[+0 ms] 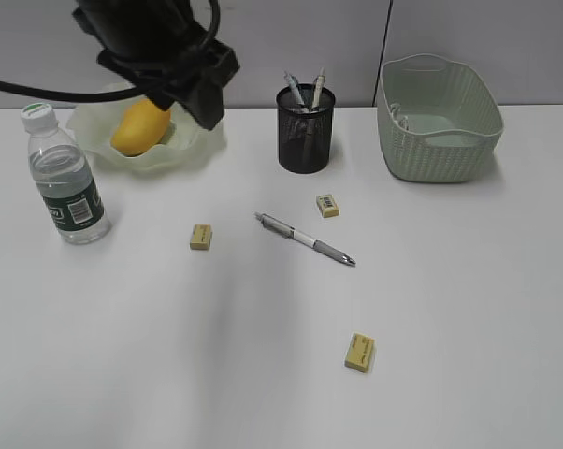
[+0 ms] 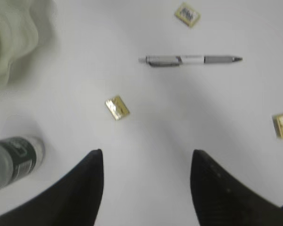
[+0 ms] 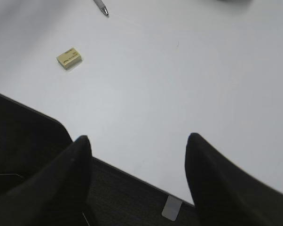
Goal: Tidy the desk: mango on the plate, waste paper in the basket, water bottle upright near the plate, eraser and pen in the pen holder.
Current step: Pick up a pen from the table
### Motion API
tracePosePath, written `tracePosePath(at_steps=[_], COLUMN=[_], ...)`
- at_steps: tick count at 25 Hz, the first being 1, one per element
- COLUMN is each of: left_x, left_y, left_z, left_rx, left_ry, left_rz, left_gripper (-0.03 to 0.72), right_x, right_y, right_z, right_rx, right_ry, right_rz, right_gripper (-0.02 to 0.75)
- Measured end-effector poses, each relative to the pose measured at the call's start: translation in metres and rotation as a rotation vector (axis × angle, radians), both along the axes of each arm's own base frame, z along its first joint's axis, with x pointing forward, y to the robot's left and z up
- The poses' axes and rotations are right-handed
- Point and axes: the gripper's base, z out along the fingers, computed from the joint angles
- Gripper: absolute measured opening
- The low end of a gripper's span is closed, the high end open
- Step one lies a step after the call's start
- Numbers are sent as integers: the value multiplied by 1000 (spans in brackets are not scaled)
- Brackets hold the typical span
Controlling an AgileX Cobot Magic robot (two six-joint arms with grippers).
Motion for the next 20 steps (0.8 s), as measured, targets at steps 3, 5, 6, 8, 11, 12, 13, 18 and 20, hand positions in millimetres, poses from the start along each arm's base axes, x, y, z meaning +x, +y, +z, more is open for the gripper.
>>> tracePosePath(at_steps=[3,5,6,8,11,12,13,18,20], left_x=[-12,-17,-20,-27,-46,-55,-65,-119,-140], left_y=[9,12,13,18,31,37,44,83,98], left_z=[10,18,22,31,40,40,40,23,16], left_rx=[30,19,8,-9,-19,-18,-15,-9,-32], left_ry=[46,42,35,20,10,11,16,34,3], left_rz=[2,2,2,1,1,1,1,1,0], left_gripper=[438,433,432,428,421,420,419,418,418], right_x=[0,0,0,0,0,0,0,0,0], right_y=[0,0,0,0,0,0,0,0,0], right_z=[0,0,0,0,0,0,0,0,0], right_rx=[0,0,0,0,0,0,0,0,0], right_ry=[0,0,0,0,0,0,0,0,0], right_rz=[0,0,0,0,0,0,0,0,0], right_gripper=[498,498,498,498,498,498,498,498,498])
